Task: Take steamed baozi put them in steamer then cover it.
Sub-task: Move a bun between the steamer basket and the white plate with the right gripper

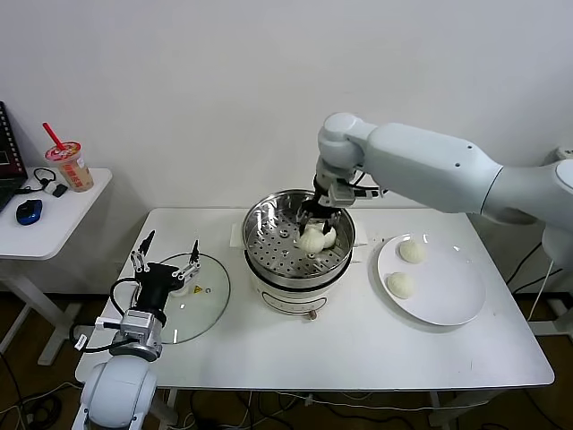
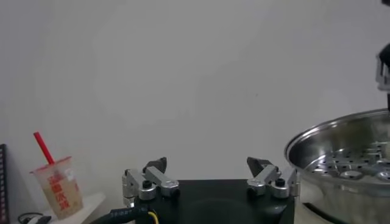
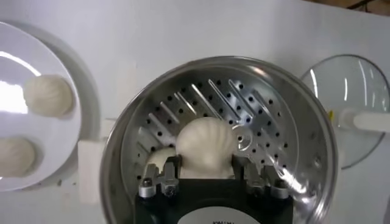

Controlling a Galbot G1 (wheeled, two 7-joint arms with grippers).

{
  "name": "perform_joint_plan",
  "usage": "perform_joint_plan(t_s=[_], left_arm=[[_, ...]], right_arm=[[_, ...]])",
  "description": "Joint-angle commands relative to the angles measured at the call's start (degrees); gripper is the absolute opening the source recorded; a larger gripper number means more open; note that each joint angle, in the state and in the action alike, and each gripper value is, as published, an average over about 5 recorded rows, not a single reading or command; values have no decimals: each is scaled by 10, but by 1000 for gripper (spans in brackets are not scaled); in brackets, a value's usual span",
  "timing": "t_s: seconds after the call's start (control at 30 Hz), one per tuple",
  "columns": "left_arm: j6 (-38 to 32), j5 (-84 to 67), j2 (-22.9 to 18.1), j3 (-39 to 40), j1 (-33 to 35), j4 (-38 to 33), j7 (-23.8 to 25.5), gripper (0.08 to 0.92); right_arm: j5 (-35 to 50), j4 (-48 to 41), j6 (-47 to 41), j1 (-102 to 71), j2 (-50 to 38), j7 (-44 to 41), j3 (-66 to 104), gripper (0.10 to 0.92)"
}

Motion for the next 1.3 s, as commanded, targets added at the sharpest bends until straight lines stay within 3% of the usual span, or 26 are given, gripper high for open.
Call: perform_joint_plan(t_s=[0.03, 0.33, 0.97, 1.3], left_arm=[[2, 0, 1, 5, -3, 0, 0, 823], [4, 0, 4, 13, -8, 4, 0, 823], [6, 3, 4, 23, -12, 7, -1, 823], [3, 20, -5, 33, -3, 8, -1, 823]], right_arm=[[67, -31, 24, 81, -41, -10, -20, 576], [90, -45, -39, 103, -128, -32, -59, 577], [-76, 71, -28, -125, -357, -35, 78, 572], [-163, 58, -19, -289, -373, -37, 209, 568]])
